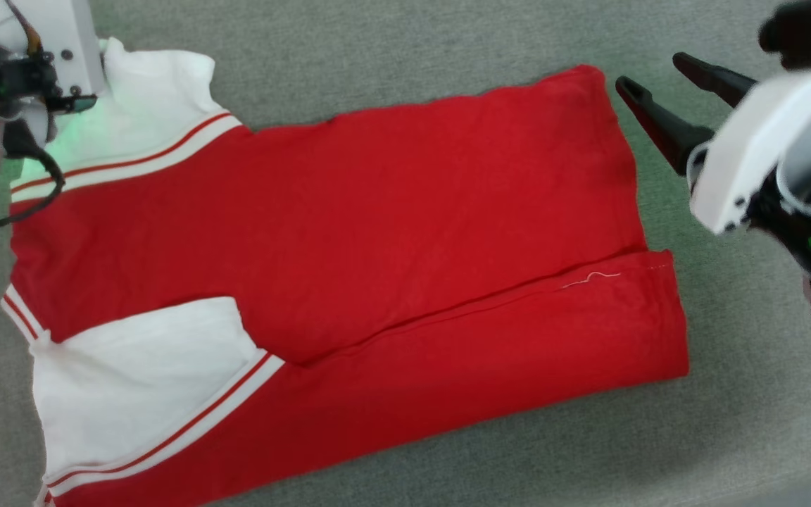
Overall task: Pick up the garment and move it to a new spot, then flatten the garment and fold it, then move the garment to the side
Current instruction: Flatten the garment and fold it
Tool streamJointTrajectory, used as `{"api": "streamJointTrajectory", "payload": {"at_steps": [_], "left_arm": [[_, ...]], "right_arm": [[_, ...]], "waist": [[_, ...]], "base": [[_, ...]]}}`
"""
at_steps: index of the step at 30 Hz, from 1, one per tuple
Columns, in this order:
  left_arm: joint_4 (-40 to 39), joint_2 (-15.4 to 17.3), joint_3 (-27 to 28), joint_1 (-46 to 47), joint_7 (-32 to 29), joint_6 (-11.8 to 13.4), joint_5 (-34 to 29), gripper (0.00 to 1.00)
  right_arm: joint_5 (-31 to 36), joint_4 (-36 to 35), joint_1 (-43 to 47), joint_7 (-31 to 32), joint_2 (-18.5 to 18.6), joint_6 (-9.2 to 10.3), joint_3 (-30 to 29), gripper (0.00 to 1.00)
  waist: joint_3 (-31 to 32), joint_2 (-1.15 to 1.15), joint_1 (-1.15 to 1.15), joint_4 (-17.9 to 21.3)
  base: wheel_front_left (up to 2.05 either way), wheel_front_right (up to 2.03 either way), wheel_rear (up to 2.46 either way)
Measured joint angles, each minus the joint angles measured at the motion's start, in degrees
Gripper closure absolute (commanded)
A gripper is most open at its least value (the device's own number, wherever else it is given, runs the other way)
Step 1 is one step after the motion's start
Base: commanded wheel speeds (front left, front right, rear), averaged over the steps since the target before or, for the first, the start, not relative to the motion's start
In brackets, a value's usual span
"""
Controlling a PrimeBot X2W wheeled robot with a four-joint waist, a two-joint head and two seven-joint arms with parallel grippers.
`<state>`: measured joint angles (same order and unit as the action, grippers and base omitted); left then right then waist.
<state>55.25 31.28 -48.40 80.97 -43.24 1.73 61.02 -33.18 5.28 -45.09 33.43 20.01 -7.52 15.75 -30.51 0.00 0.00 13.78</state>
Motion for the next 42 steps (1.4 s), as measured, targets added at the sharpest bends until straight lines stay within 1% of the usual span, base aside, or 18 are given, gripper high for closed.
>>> {"api": "streamJointTrajectory", "payload": {"at_steps": [5,9,13,20,21,22,26,32,36,42], "left_arm": [[1.55,-1.47,-0.05,1.05,0.76,-1.0,0.01,1.0],[2.78,-2.56,-0.1,1.76,1.41,-1.8,0.03,1.0],[3.96,-3.54,-0.02,2.35,2.04,-2.34,0.37,1.0],[6.04,-4.98,-0.01,3.38,3.2,-3.74,0.46,1.0],[6.38,-5.11,-0.04,3.52,3.43,-3.83,0.46,1.0],[6.73,-5.26,-0.01,3.58,3.52,-4.1,0.49,1.0],[7.92,-6.25,0.22,3.67,4.75,-4.82,0.91,1.0],[9.16,-7.5,0.8,3.1,7.34,-6.64,1.94,1.0],[9.48,-7.71,1.04,3.02,8.96,-7.57,2.46,1.0],[8.47,-8.83,0.96,2.02,9.94,-8.73,3.13,1.0]], "right_arm": [[-2.23,11.78,-7.49,4.7,-1.05,0.01,2.7,0.0],[-3.27,19.44,-11.85,7.48,-1.77,0.01,5.47,0.0],[-4.82,25.55,-14.46,9.65,-2.42,0.01,7.4,0.0],[-6.73,33.01,-18.92,10.87,-3.1,-0.01,9.88,0.0],[-7.22,33.72,-19.54,11.6,-3.18,0.0,10.36,0.56],[-7.9,34.31,-20.11,12.11,-3.19,0.0,10.84,1.0],[-9.22,36.04,-21.32,12.17,-2.63,0.04,12.06,1.0],[-10.9,37.32,-21.11,9.39,-1.46,0.04,13.79,1.0],[-11.59,37.06,-19.62,6.79,0.11,0.04,15.7,1.0],[-12.72,35.55,-16.41,2.71,3.69,0.04,18.34,1.0]], "waist": [[-0.5,0.0,0.0,-0.97],[-0.89,0.0,0.0,-1.78],[-1.22,0.0,0.0,-2.5],[-1.84,0.0,0.0,-3.4],[-1.88,0.0,0.0,-3.51],[-1.91,0.0,0.0,-3.63],[-1.7,0.0,0.0,-4.23],[0.04,0.0,0.0,-5.32],[1.93,0.0,0.0,-6.21],[5.54,0.0,0.0,-8.05]], "base": [[0.0,0.0,0.0],[0.0,0.0,0.0],[0.0,0.0,0.0],[0.0,0.0,0.0],[0.0,0.0,0.0],[0.0,0.0,0.0],[0.0,0.0,0.0],[0.0,0.0,0.0],[0.0,0.0,0.0],[0.0,0.0,0.0]]}}
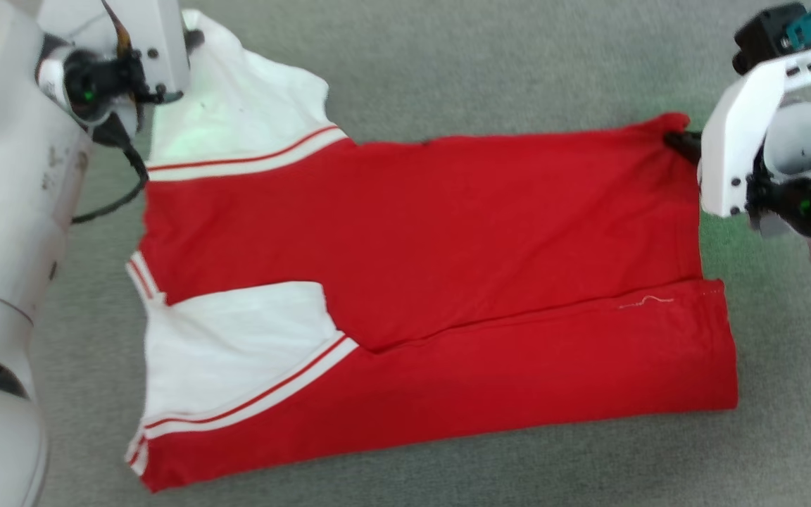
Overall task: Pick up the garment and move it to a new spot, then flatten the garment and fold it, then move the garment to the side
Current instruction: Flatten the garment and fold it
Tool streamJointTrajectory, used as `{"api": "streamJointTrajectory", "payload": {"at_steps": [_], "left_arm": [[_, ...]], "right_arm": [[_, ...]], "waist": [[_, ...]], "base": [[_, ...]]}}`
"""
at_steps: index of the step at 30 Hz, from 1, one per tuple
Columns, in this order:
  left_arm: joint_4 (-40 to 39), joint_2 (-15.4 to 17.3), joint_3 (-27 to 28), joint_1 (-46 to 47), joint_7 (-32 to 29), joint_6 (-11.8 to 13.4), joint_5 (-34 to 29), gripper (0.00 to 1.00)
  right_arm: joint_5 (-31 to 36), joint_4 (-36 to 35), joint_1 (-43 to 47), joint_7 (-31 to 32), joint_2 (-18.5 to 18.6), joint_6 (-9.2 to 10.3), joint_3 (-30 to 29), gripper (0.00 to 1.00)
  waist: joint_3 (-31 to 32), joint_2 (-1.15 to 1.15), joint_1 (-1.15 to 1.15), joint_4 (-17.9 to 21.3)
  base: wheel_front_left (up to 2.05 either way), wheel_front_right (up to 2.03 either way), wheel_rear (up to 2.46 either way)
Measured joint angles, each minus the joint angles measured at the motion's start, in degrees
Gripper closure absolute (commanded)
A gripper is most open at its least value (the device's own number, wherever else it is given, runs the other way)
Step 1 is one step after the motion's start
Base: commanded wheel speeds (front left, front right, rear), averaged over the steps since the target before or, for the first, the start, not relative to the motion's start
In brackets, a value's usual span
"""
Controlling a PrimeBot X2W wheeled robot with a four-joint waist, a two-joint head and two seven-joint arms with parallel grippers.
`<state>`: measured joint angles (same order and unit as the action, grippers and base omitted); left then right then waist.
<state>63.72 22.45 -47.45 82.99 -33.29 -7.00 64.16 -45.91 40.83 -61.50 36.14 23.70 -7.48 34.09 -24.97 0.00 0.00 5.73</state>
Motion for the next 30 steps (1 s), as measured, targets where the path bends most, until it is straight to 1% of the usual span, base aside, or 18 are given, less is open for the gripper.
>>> {"api": "streamJointTrajectory", "payload": {"at_steps": [7,13,16,18,23,26,30], "left_arm": [[-3.27,0.58,-1.22,-3.8,-0.55,-0.31,0.88,1.0],[-8.65,2.49,-2.72,-8.86,-1.07,-0.33,1.02,1.0],[-11.8,3.7,-3.41,-11.95,-1.56,-0.37,1.27,1.0],[-14.17,4.45,-3.78,-14.18,-2.27,0.02,1.43,1.0],[-21.46,6.55,-4.66,-20.45,-3.57,2.83,2.12,1.0],[-26.61,8.14,-5.37,-24.83,-5.37,5.44,3.08,1.0],[-33.76,10.53,-5.76,-30.37,-6.34,8.98,4.34,1.0]], "right_arm": [[-1.71,-3.24,4.78,-4.49,3.96,-0.01,2.88,1.0],[-3.02,-7.9,9.7,-6.93,8.42,-0.01,4.1,1.0],[-3.65,-10.48,12.54,-7.69,10.39,-0.01,3.96,1.0],[-4.08,-12.14,14.75,-7.72,11.45,-0.01,3.68,1.0],[-4.45,-16.07,20.88,-7.46,13.38,-0.01,1.63,1.0],[-4.55,-18.16,25.22,-7.15,13.8,-0.01,-0.43,1.0],[-3.99,-20.39,31.08,-6.53,13.82,-0.01,-3.86,1.0]], "waist": [[5.07,0.0,0.0,-2.48],[9.48,0.0,0.0,-4.81],[11.64,0.0,0.0,-5.91],[13.03,0.0,0.0,-6.59],[16.33,0.0,0.0,-8.16],[18.1,0.0,0.0,-8.92],[20.0,0.0,0.0,-9.68]], "base": [[0.0,0.0,0.0],[0.0,0.0,0.0],[0.0,0.0,0.0],[0.0,0.0,0.0],[0.0,0.0,0.0],[0.0,0.0,0.0],[0.0,0.0,0.0]]}}
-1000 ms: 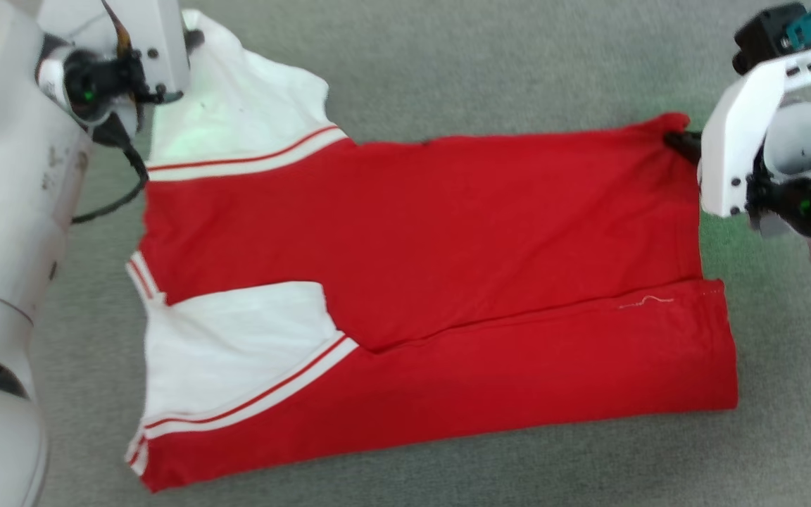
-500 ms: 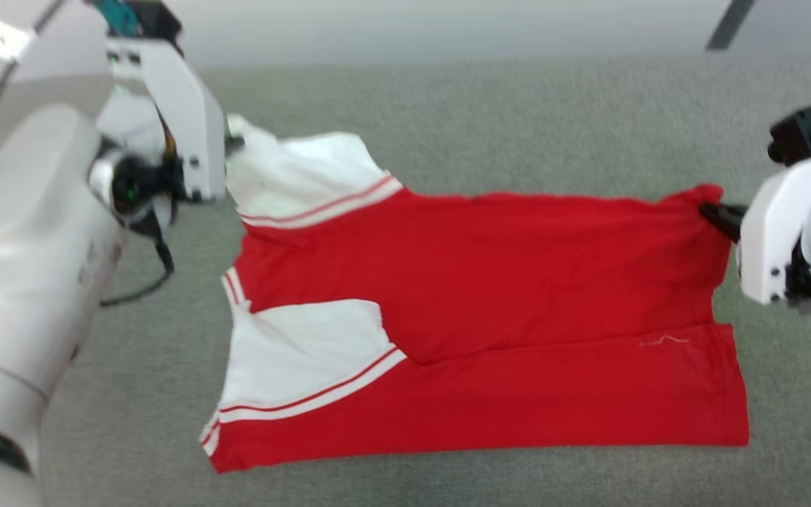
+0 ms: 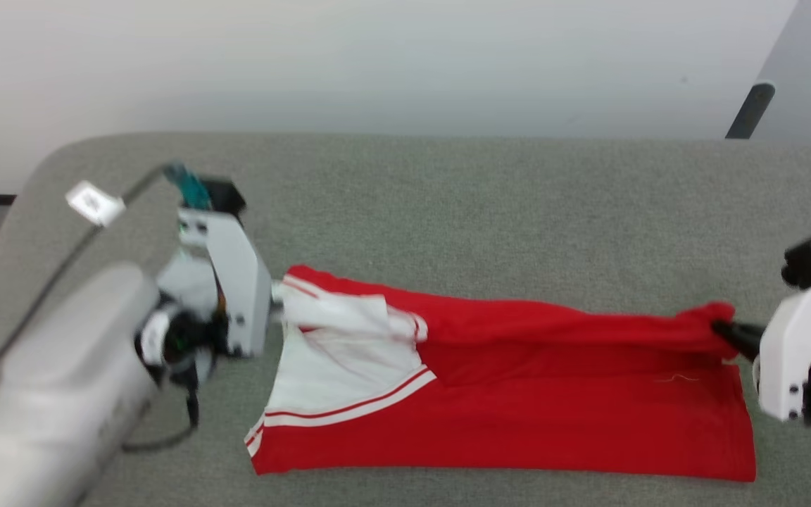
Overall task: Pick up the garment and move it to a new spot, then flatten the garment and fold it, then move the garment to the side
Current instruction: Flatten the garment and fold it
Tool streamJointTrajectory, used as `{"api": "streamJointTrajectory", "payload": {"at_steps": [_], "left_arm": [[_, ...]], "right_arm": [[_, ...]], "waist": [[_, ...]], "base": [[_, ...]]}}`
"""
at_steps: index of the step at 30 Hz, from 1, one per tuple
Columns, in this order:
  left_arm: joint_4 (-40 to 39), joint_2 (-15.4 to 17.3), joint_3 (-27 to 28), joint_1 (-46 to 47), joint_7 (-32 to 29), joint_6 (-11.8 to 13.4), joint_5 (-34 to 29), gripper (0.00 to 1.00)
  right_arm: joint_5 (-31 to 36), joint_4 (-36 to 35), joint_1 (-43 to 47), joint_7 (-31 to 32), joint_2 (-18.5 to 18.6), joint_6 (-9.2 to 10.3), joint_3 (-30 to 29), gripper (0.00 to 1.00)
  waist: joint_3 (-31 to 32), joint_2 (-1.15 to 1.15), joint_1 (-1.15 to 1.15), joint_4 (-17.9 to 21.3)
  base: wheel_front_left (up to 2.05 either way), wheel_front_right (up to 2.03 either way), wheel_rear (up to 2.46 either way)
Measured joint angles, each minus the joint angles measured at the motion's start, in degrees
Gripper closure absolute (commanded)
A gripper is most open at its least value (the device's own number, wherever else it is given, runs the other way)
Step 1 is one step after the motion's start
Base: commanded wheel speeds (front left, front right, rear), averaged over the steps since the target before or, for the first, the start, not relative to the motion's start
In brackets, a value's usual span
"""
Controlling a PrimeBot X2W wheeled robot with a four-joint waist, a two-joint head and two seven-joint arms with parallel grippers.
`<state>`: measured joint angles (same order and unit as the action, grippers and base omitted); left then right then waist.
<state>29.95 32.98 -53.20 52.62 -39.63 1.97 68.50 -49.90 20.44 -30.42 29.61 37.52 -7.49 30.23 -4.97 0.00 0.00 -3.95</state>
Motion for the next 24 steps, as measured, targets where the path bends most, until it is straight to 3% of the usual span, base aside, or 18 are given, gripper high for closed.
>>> {"api": "streamJointTrajectory", "payload": {"at_steps": [8,9,10,11,13,14,15,16,19,24], "left_arm": [[-8.13,2.61,-1.36,-8.6,-1.98,4.95,2.26,1.0],[-8.43,2.7,-1.42,-9.11,-1.68,5.22,2.27,1.0],[-8.51,2.89,-1.4,-9.49,-1.68,5.43,2.32,1.0],[-8.51,3.11,-1.4,-9.73,-1.67,5.43,2.47,1.0],[-8.57,3.34,-1.22,-10.24,-1.36,5.53,2.67,0.72],[-8.78,3.28,-1.16,-10.56,-1.35,5.48,2.97,0.59],[-9.0,3.25,-1.15,-10.81,-1.13,5.34,3.13,0.47],[-9.14,3.23,-1.14,-10.93,-1.12,5.35,3.13,0.22],[-9.89,3.64,-0.85,-11.23,-1.03,5.1,3.59,0.02],[-11.55,4.57,-0.21,-12.04,0.51,5.11,3.6,0.0]], "right_arm": [[2.9,-3.35,7.93,3.13,-3.02,0.01,-6.3,1.0],[3.71,-3.85,8.49,3.65,-3.5,0.0,-6.99,0.95],[4.23,-4.24,8.9,4.17,-3.98,0.0,-7.61,0.79],[4.69,-4.55,9.26,4.88,-4.38,0.0,-8.12,0.77],[5.45,-5.36,10.31,6.23,-5.25,0.0,-9.29,0.61],[5.92,-5.92,10.87,6.66,-5.55,0.0,-9.72,0.49],[6.62,-6.39,11.31,7.03,-5.82,0.0,-10.26,0.0],[7.26,-6.84,11.62,7.48,-6.13,0.01,-10.92,0.0],[8.14,-8.61,13.04,8.57,-6.9,0.01,-12.8,0.0],[9.43,-12.41,15.5,9.32,-8.11,0.01,-16.18,0.0]], "waist": [[1.59,0.0,0.0,-0.17],[1.7,0.0,0.0,-0.06],[1.82,0.0,0.0,0.05],[1.97,0.0,0.0,0.13],[2.39,0.0,0.0,0.24],[2.64,0.0,0.0,0.28],[2.91,0.0,0.0,0.32],[3.22,0.0,0.0,0.35],[4.27,0.0,0.0,0.37],[5.97,0.0,0.0,0.28]], "base": [[0.0,0.0,0.0],[0.0,0.0,0.0],[0.0,0.0,0.0],[0.0,0.0,0.0],[0.0,0.0,0.0],[0.0,0.0,0.0],[0.0,0.0,0.0],[0.0,0.0,0.0],[0.0,0.0,0.0],[0.0,0.0,0.0]]}}
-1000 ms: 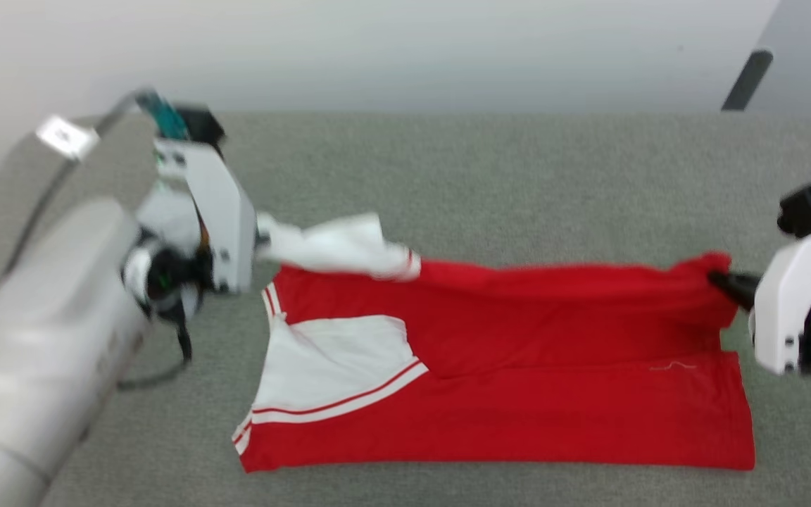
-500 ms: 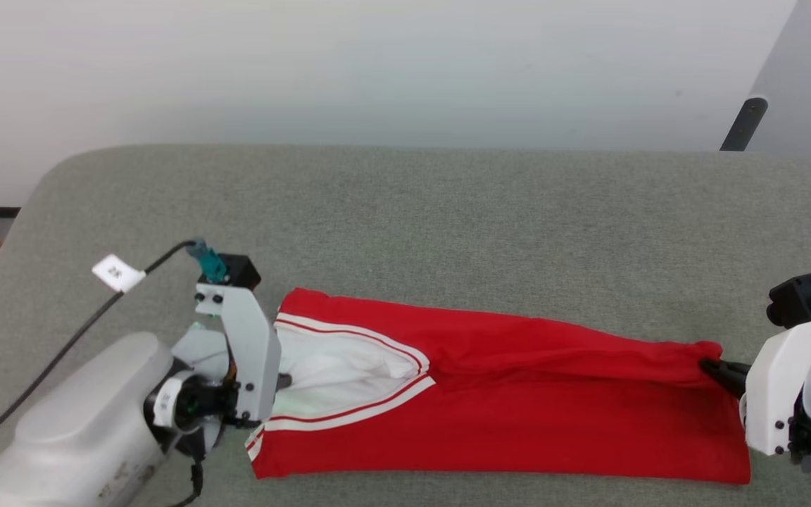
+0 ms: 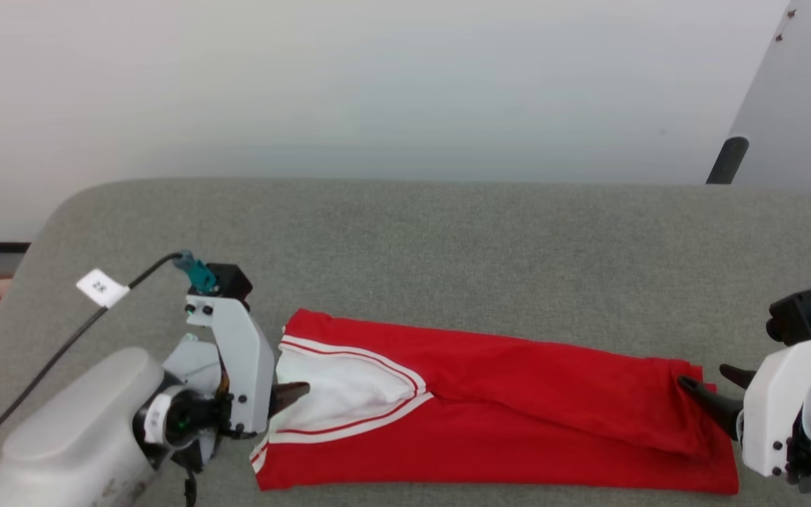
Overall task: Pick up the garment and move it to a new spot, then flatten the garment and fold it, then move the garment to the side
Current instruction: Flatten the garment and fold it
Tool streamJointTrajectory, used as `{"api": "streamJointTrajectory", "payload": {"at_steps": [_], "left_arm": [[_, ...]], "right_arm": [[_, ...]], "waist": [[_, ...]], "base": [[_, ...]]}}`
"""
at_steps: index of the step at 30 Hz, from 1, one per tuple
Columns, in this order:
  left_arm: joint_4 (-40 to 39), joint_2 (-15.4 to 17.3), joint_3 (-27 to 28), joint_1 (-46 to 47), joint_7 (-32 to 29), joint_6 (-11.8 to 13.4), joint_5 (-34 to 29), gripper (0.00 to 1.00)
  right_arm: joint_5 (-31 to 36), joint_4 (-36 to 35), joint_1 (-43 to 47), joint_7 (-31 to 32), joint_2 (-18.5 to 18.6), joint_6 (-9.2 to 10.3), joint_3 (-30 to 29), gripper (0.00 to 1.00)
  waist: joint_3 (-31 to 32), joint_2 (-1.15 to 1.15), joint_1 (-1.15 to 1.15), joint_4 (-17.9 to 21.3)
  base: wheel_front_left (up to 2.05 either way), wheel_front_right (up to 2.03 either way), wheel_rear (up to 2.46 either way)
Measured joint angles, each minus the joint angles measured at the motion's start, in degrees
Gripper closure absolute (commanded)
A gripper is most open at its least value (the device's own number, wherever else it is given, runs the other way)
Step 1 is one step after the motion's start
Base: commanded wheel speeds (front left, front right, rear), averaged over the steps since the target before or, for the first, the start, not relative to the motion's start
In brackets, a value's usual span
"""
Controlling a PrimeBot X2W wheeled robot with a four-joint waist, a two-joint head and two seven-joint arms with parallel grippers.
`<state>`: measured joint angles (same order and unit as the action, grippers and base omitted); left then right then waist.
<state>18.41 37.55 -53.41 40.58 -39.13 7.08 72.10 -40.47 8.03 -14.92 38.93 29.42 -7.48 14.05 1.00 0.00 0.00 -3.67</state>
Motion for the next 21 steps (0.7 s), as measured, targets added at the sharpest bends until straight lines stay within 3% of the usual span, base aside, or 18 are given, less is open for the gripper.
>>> {"api": "streamJointTrajectory", "payload": {"at_steps": [9,21], "left_arm": [[-3.87,1.49,2.16,-4.24,9.57,-0.23,-1.37,0.0],[-7.25,3.31,7.04,-12.09,35.45,-0.56,-8.89,0.0]], "right_arm": [[3.27,-5.32,5.99,-2.53,-2.7,0.0,-5.46,0.0],[7.03,-7.84,12.45,-9.84,-5.93,0.0,-11.56,0.0]], "waist": [[2.23,0.0,0.0,0.13],[3.02,0.0,0.0,0.09]], "base": [[0.0,0.0,0.0],[0.0,0.0,0.0]]}}
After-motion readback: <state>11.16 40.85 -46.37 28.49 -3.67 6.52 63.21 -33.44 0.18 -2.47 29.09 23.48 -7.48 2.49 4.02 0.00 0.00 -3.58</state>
